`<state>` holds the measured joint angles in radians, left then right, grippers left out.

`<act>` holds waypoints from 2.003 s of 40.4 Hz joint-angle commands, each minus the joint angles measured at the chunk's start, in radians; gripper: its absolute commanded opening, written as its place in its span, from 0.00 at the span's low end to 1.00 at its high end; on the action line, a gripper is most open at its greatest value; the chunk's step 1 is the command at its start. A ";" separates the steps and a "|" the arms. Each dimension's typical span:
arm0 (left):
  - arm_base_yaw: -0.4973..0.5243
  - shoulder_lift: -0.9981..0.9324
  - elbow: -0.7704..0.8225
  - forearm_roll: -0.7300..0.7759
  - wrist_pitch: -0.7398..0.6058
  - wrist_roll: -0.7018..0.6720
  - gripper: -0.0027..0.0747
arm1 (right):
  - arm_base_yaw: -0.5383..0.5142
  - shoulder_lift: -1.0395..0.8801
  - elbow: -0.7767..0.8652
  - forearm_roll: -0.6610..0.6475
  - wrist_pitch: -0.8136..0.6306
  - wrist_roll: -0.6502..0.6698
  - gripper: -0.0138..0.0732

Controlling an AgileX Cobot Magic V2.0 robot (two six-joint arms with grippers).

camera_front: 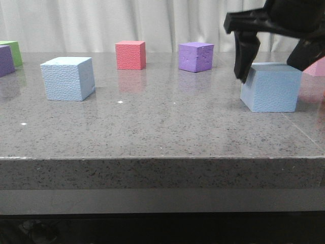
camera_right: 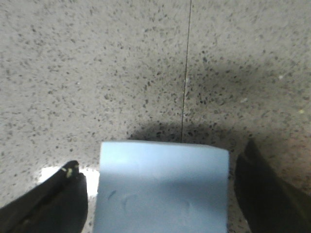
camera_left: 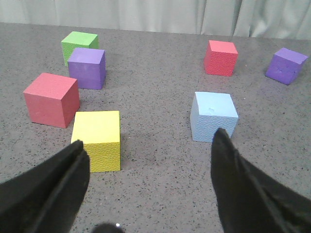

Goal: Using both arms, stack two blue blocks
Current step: 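Lower the right gripper over the light-blue cube and close on it, then lift the light-blue cube and carry it toward the table center, then open the right gripper and raise it off the placed cube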

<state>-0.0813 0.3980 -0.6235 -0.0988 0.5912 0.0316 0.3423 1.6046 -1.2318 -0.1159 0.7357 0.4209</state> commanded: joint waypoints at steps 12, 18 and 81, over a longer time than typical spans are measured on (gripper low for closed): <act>0.000 0.016 -0.029 -0.013 -0.080 -0.012 0.70 | 0.028 -0.024 -0.076 -0.009 -0.010 0.056 0.65; 0.000 0.016 -0.029 -0.013 -0.080 -0.012 0.70 | 0.087 -0.019 -0.146 -0.008 0.016 0.085 0.68; 0.000 0.016 -0.029 -0.013 -0.080 -0.012 0.70 | 0.286 -0.013 -0.480 -0.111 0.319 -0.095 0.90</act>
<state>-0.0813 0.3980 -0.6235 -0.0988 0.5912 0.0316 0.6418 1.7048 -1.7083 -0.2602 1.0646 0.4665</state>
